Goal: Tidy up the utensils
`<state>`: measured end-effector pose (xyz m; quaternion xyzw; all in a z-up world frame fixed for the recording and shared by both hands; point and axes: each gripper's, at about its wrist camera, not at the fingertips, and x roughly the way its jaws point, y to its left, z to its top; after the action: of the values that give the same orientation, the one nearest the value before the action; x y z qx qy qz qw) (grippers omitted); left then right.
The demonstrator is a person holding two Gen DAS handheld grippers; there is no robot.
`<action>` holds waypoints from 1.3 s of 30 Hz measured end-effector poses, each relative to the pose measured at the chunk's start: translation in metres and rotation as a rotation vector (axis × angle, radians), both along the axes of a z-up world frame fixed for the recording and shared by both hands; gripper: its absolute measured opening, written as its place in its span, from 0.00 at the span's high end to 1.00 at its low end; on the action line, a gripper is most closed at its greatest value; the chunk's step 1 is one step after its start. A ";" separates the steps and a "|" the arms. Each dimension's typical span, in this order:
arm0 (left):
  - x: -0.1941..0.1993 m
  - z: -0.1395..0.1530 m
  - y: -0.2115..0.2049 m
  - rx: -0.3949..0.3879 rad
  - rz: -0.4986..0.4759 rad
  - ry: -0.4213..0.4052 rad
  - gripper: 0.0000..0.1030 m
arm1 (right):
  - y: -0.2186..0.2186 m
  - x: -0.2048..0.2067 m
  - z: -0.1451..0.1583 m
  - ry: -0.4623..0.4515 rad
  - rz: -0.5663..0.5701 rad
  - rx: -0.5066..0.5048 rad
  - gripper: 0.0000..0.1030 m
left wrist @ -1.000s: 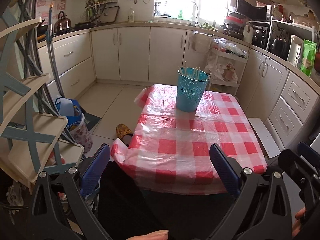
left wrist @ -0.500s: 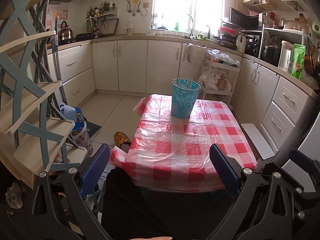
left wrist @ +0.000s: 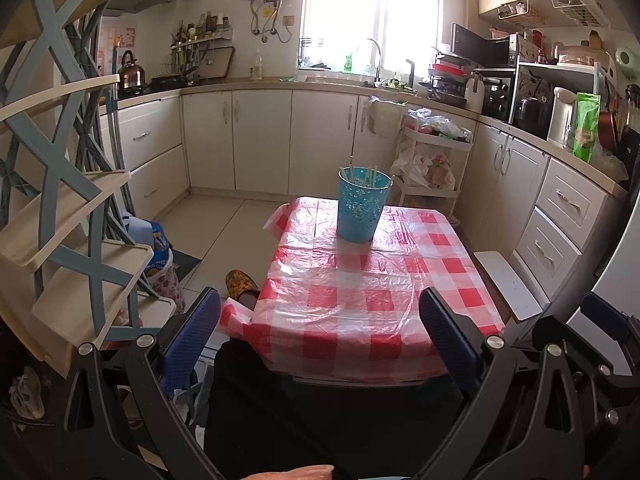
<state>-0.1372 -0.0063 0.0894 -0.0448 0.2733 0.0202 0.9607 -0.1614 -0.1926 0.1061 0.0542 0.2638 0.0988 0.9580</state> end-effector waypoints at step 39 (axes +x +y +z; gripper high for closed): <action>-0.009 0.007 -0.004 0.008 0.005 -0.008 0.07 | 0.004 -0.003 0.010 -0.014 0.021 -0.010 0.07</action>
<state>-0.1458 -0.0107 0.0959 -0.0418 0.2694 0.0237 0.9618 -0.1647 -0.1882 0.1163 0.0458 0.2580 0.1079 0.9590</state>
